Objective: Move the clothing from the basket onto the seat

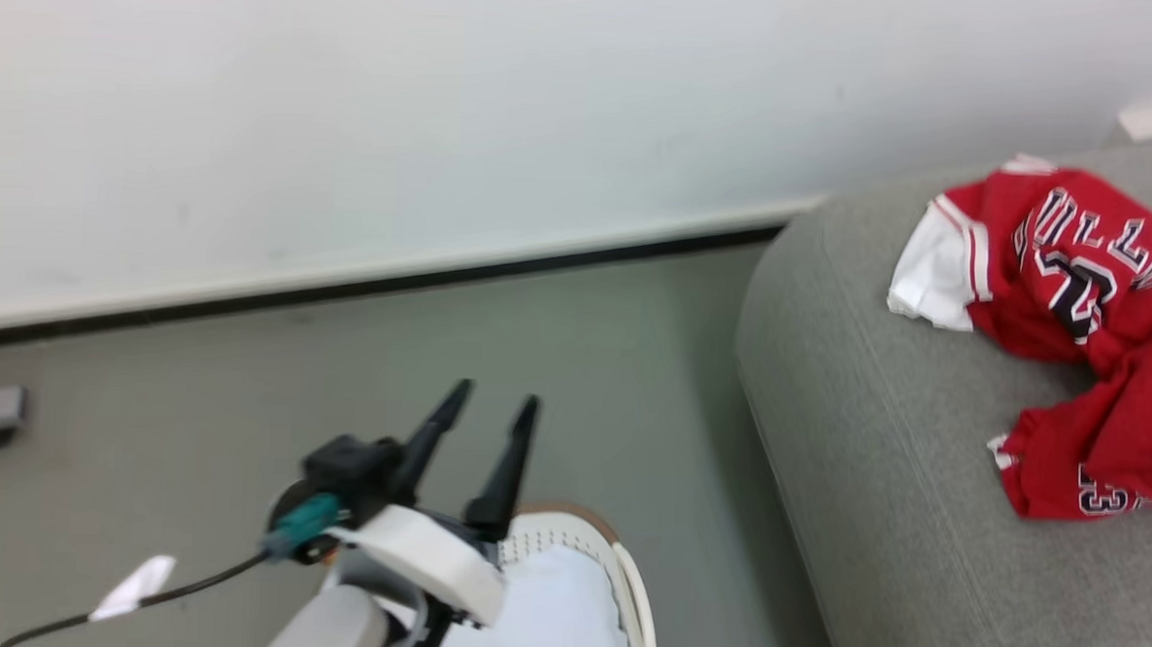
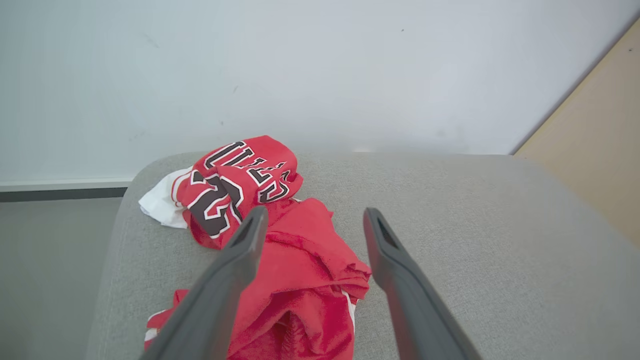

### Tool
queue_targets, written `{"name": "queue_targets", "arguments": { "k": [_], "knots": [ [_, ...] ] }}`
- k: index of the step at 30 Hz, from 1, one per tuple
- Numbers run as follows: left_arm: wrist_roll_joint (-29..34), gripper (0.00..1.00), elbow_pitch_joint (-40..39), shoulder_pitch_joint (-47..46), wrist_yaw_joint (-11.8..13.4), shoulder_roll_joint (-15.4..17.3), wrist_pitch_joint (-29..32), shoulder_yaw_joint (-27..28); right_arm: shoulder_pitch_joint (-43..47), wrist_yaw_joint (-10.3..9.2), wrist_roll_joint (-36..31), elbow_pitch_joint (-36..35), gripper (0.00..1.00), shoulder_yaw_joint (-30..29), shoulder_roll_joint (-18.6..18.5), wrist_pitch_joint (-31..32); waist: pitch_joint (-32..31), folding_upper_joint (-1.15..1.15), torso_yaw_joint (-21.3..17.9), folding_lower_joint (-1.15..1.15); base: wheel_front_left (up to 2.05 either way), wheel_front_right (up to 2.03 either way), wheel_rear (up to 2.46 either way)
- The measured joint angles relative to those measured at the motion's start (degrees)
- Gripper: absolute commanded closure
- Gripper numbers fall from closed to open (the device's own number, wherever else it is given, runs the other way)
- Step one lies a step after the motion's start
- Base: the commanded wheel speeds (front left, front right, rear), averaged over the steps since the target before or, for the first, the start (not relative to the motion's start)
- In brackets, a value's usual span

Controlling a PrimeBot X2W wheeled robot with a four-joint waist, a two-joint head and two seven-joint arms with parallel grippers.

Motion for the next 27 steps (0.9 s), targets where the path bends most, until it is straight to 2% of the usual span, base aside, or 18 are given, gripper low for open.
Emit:
{"name": "queue_targets", "arguments": {
  "k": [6,13,17,21,24,27],
  "knots": [
    [0.18,0.0,-5.05,6.53,0.66,0.53,0.0,8.08,3.9,0.0,2.74,-10.85,0.0,-2.61,1.33,-4.35,-5.34,0.0,2.09,-0.01,0.0,0.0,0.0],
    [2.01,0.0,-7.15,11.7,2.0,0.08,0.0,16.28,12.57,0.0,1.52,-20.11,0.0,-7.89,8.66,-9.31,-8.01,0.0,5.8,0.0,0.0,0.0,0.0],
    [2.27,0.0,-6.84,14.04,0.85,-0.77,0.0,19.35,18.03,0.01,0.9,-25.5,0.0,-7.53,13.82,-10.74,-8.42,0.0,7.05,0.0,0.0,0.0,0.0],
    [4.37,0.0,-6.09,14.71,0.2,-1.68,0.0,21.98,22.76,0.0,-0.21,-27.67,0.0,-7.99,16.89,-12.76,-8.04,0.0,7.82,0.0,0.0,0.0,0.0],
    [5.56,0.0,-5.58,15.09,-0.76,-2.36,0.0,24.13,25.57,0.0,-3.72,-28.43,0.0,-8.11,19.03,-13.79,-7.69,0.0,8.12,0.01,0.0,0.0,0.0],
    [6.98,0.0,-4.83,15.77,-1.64,-3.32,0.0,25.6,28.16,0.0,-5.56,-29.39,0.0,-8.51,22.53,-14.08,-7.66,0.0,8.05,0.01,0.0,0.0,0.0]
  ]
}}
